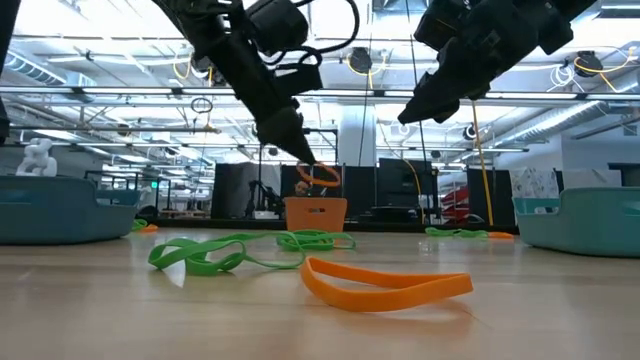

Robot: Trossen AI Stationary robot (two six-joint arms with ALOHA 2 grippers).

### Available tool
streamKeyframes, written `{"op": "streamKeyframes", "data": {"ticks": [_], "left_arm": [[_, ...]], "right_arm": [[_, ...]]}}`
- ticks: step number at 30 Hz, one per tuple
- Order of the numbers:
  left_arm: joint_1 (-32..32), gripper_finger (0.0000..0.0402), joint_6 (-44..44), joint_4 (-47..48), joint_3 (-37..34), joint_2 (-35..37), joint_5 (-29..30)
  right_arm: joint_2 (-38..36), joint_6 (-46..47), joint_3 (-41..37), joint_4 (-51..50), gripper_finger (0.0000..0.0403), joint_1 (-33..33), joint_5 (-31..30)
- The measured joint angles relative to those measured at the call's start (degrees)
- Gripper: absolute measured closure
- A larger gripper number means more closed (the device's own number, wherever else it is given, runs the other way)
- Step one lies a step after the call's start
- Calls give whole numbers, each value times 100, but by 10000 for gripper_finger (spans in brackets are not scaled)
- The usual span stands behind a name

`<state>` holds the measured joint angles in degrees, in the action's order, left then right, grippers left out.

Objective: Sort rubber bands into baskets
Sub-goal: Put the orange rubber band into the orange bin

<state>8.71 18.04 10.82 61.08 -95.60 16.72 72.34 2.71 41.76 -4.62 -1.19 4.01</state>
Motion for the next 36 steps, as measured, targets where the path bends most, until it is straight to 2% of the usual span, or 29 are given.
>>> {"op": "streamKeyframes", "data": {"ticks": [13,19,27,31,36], "left_arm": [[1050,400,181,-426,74,-10,32],[1231,400,26,-564,80,-230,-391],[1235,399,60,-876,74,-685,-429],[1233,383,141,-794,74,-696,-408],[1176,339,236,-781,74,-696,-435]], "right_arm": [[0,-44,0,2,250,7,-401],[0,-44,0,9,250,7,-420],[2,-37,0,8,250,7,-422],[2,-3,0,4,250,7,-422],[2,-1,0,2,250,7,-422]]}}
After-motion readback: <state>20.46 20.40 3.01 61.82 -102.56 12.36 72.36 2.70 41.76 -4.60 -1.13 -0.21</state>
